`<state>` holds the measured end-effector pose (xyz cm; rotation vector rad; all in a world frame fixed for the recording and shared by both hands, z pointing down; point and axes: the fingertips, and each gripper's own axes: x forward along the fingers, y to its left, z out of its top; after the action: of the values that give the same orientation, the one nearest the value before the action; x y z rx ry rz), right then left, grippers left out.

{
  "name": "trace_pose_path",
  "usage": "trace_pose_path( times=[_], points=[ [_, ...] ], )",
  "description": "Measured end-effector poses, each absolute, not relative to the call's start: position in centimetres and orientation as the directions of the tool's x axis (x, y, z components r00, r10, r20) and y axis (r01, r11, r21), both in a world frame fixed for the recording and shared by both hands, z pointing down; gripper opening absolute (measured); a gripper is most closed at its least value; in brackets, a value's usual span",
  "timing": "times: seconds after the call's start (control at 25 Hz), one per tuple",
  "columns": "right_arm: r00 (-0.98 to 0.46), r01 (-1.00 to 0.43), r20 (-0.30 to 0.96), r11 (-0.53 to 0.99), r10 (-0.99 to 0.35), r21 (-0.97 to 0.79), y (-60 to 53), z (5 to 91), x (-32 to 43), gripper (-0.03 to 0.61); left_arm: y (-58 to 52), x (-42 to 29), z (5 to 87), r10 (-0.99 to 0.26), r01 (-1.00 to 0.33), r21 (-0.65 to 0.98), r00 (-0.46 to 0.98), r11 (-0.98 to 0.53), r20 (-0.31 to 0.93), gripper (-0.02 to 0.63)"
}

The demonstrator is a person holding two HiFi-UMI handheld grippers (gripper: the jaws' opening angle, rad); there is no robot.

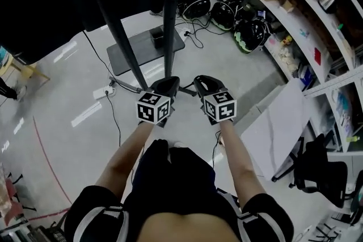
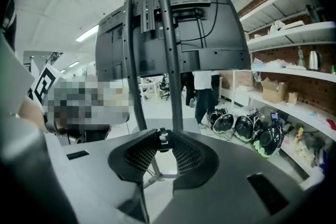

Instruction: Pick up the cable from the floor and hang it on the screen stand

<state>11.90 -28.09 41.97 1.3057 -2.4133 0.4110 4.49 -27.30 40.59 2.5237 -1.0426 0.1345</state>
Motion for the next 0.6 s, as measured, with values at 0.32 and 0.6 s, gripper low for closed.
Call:
trace_pose_path(
  times=[0.32,0.6],
  points=[
    [-0.648,-0.712,0.415,0.701,-0.638,-0.035,-30.2,37.9,4.9,0.104,-27.3,-2.0,38.0,-0.756,-0.787,0.279,0.611,-0.550,0.235,0.006],
    [-0.772,-0.541,0.391,0.841,-0.501,0.009,-30.6,35.5,-3.4,0.104,-26.0,-9.2,36.5,-0.858,-0.884,0.231,0.455,-0.406,0.236,0.006]
  ],
)
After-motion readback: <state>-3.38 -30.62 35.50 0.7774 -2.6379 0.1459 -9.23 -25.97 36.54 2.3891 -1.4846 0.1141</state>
